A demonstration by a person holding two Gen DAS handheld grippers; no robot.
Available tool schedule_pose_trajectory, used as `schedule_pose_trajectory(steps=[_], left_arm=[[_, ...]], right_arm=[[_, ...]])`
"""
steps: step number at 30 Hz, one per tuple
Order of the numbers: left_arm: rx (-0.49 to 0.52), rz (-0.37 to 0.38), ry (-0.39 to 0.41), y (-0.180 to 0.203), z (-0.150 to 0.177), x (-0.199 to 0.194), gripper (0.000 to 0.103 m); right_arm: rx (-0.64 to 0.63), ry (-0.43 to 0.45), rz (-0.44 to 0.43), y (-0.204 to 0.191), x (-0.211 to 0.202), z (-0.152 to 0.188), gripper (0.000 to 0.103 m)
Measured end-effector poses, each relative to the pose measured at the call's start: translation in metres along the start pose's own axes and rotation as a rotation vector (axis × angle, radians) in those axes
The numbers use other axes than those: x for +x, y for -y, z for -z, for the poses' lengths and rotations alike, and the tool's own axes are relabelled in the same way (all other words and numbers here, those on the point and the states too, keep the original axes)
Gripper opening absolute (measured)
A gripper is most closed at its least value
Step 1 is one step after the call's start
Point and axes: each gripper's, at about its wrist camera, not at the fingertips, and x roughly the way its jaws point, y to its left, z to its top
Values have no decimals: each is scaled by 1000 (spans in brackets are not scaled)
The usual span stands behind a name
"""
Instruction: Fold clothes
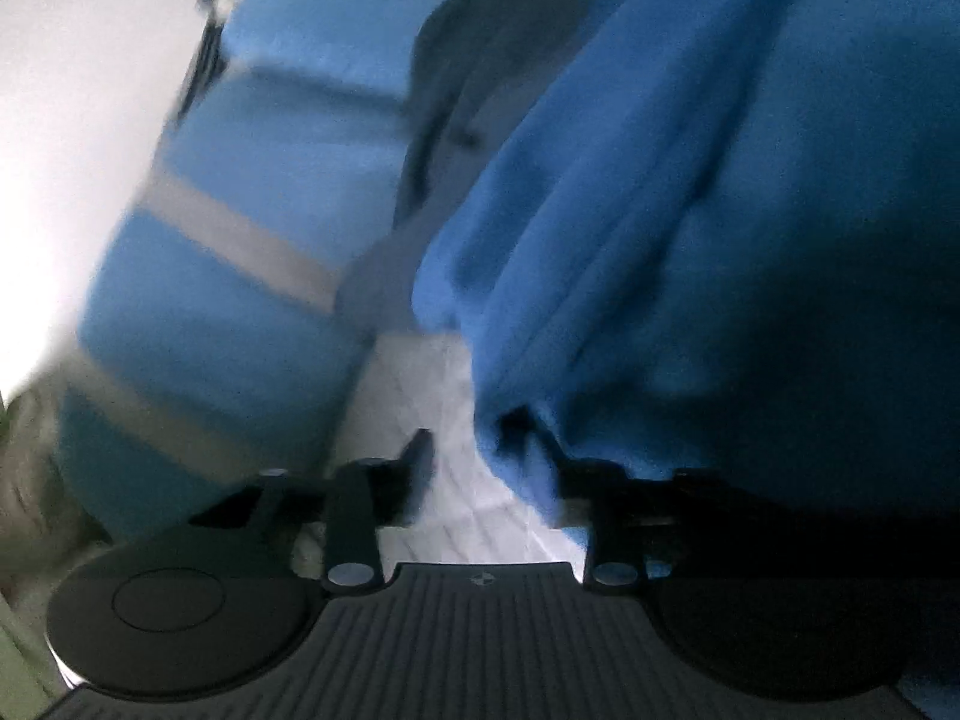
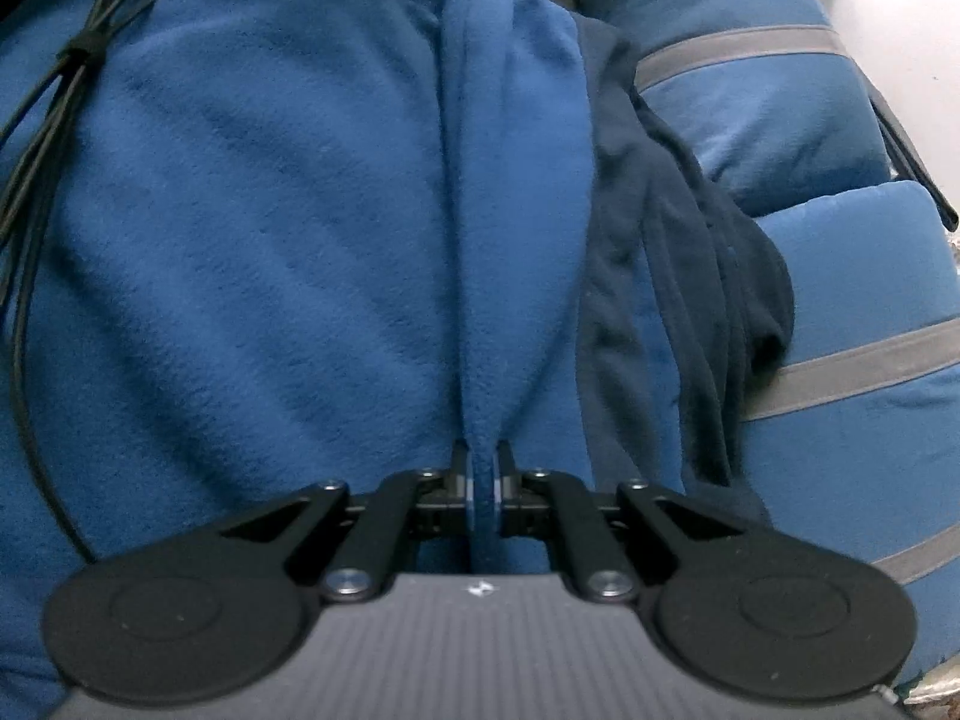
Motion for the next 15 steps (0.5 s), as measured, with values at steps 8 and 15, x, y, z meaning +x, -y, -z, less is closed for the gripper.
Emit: schedule_pose_trajectory(steps=[8, 15], left_arm=[[62, 62, 93, 12, -20, -5, 45], [79, 110, 83, 16, -33, 8, 38]], right_arm=[[-19, -4, 9, 1, 1, -1, 6], [-31, -11, -1, 1, 5, -1, 6]])
